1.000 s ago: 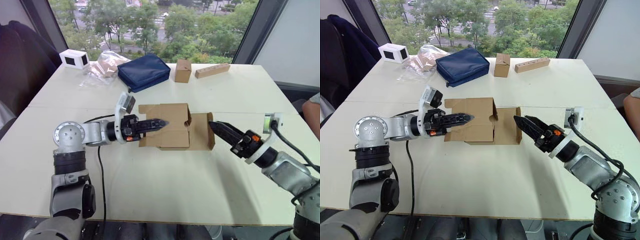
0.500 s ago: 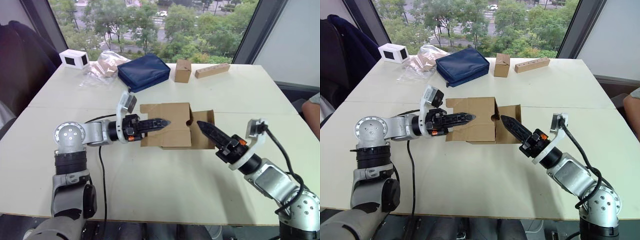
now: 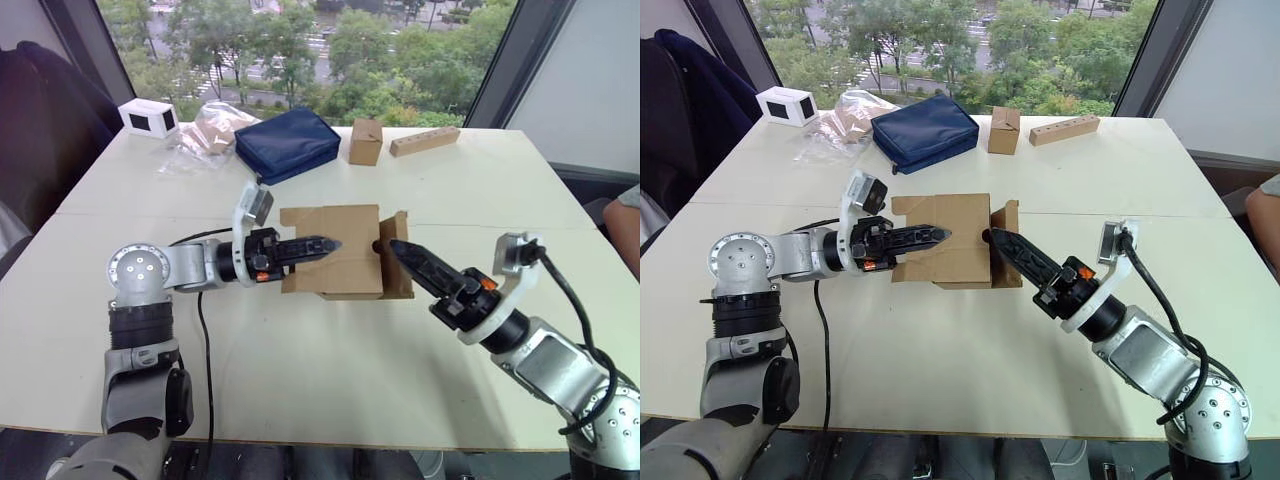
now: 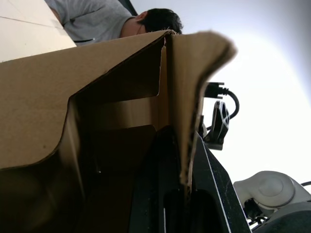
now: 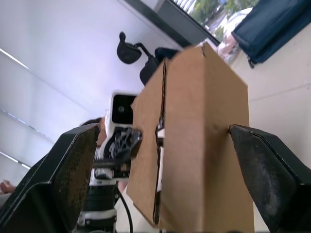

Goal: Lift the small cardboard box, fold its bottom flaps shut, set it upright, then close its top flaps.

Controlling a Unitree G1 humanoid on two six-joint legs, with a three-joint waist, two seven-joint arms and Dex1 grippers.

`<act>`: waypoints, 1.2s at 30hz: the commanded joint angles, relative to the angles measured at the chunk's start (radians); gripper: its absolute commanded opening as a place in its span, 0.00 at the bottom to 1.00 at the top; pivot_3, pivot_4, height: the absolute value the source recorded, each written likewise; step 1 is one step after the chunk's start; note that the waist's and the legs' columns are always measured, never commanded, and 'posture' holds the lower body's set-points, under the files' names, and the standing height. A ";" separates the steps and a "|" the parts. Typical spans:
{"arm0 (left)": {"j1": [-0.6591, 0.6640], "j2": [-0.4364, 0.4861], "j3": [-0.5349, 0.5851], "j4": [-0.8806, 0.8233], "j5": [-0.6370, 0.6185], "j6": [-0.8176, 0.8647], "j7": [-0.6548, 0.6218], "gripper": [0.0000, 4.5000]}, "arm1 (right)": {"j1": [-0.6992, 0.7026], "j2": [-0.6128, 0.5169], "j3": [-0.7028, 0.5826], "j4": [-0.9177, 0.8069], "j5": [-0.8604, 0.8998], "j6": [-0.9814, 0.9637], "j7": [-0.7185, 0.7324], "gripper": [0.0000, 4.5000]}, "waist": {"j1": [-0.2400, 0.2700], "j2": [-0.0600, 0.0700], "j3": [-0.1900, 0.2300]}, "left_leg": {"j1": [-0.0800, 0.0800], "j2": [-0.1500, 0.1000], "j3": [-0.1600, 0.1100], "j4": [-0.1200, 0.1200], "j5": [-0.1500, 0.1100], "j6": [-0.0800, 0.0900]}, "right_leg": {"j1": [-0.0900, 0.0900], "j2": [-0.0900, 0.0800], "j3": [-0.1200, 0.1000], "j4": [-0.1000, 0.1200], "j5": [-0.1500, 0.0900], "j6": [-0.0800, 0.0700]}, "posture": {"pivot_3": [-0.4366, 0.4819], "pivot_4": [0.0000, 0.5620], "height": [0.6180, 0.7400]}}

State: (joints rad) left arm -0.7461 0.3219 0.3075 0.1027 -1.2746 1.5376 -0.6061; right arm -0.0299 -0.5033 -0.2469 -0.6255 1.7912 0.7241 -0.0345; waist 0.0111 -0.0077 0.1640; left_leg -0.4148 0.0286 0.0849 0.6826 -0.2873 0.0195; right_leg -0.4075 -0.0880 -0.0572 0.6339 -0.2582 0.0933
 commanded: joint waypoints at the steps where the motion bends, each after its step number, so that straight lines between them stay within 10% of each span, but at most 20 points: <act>1: 0.003 0.011 0.003 -0.035 -0.026 -0.017 -0.010 0.00 | 0.008 -0.020 -0.004 -0.034 0.010 -0.028 0.021 0.68 | 0.000 0.000 0.000 | 0.000 0.000 0.000 0.000 0.000 0.000 | 0.000 0.000 0.000 0.000 0.000 0.000 | 0.48 0.27 1.00; 4: 0.009 0.015 0.001 -0.037 -0.026 -0.018 -0.015 0.00 | 0.013 -0.038 0.003 -0.026 -0.003 -0.031 0.014 0.46 | 0.000 0.000 0.000 | 0.000 0.000 0.000 0.000 0.000 0.000 | 0.000 0.000 0.000 0.000 0.000 0.000 | 0.48 0.27 1.00; 14: 0.020 0.029 -0.014 -0.035 -0.023 -0.032 -0.035 0.00 | 0.016 -0.050 0.022 -0.030 -0.051 -0.041 0.024 0.46 | 0.001 0.000 0.000 | 0.000 0.000 0.000 0.000 0.000 0.000 | 0.000 0.000 0.000 0.000 0.000 0.000 | 0.48 0.27 1.00; 20: 0.026 0.039 -0.027 -0.032 -0.016 -0.041 -0.055 0.00 | 0.013 -0.057 0.033 -0.032 -0.060 -0.050 0.013 0.05 | 0.000 0.000 0.000 | 0.000 0.000 0.000 0.000 0.000 0.000 | 0.000 0.000 0.000 -0.001 0.000 0.000 | 0.48 0.27 1.00; 36: 0.040 0.061 -0.052 -0.029 -0.012 -0.064 -0.084 0.00 | 0.001 -0.078 0.053 -0.048 -0.131 -0.055 0.021 0.05 | 0.001 0.000 0.000 | 0.000 0.000 0.000 0.000 0.000 0.000 | 0.000 0.000 0.000 -0.001 0.000 0.000 | 0.48 0.27 1.00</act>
State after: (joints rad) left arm -0.7037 0.3767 0.2508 0.0990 -1.2731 1.4898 -0.6665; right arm -0.0160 -0.5698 -0.1905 -0.6313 1.6569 0.6788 -0.0232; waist 0.0116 -0.0078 0.1640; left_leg -0.4151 0.0288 0.0848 0.6826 -0.2875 0.0198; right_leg -0.4075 -0.0882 -0.0572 0.6332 -0.2584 0.0930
